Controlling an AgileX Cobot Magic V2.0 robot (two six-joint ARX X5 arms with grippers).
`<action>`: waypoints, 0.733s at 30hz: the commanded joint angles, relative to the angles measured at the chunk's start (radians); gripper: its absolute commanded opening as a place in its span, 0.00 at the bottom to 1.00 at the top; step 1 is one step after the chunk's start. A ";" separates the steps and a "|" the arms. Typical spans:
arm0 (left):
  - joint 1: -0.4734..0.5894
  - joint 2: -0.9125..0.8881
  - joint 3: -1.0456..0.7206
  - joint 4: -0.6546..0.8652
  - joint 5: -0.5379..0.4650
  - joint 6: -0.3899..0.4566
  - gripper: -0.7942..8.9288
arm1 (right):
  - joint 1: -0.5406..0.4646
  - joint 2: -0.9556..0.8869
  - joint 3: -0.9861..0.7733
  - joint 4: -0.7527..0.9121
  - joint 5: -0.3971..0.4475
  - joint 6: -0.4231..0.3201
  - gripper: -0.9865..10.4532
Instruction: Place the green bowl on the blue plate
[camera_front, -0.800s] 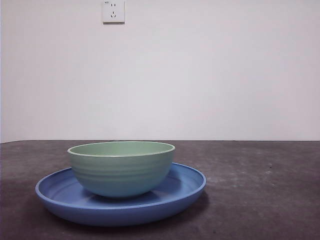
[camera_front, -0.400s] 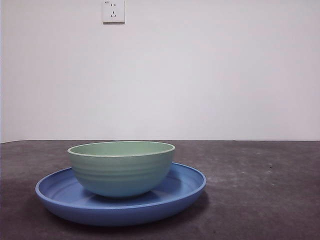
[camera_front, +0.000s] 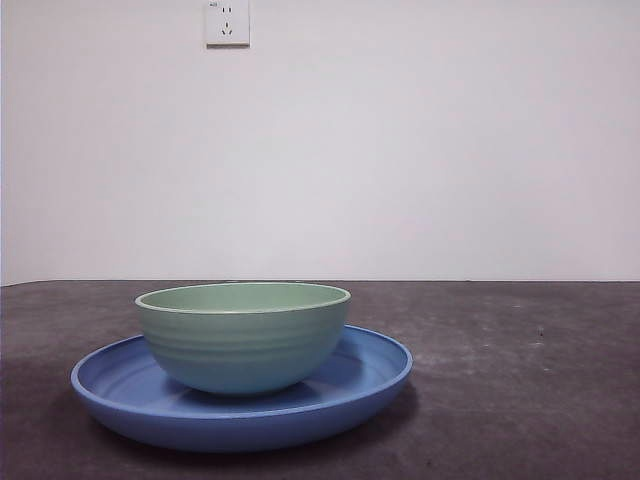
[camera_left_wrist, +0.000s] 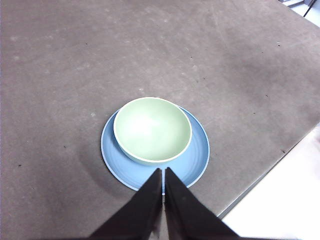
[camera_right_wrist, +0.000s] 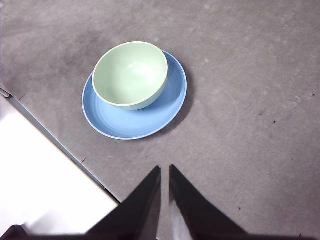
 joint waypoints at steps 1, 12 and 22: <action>-0.007 0.005 0.008 0.011 -0.003 0.001 0.09 | 0.009 0.006 0.005 0.010 0.003 -0.010 0.11; 0.062 -0.009 0.007 0.009 0.000 0.001 0.09 | 0.009 0.006 0.005 0.010 0.003 -0.010 0.11; 0.526 -0.065 -0.203 0.277 0.000 0.010 0.09 | 0.009 0.006 0.005 0.010 0.003 -0.010 0.11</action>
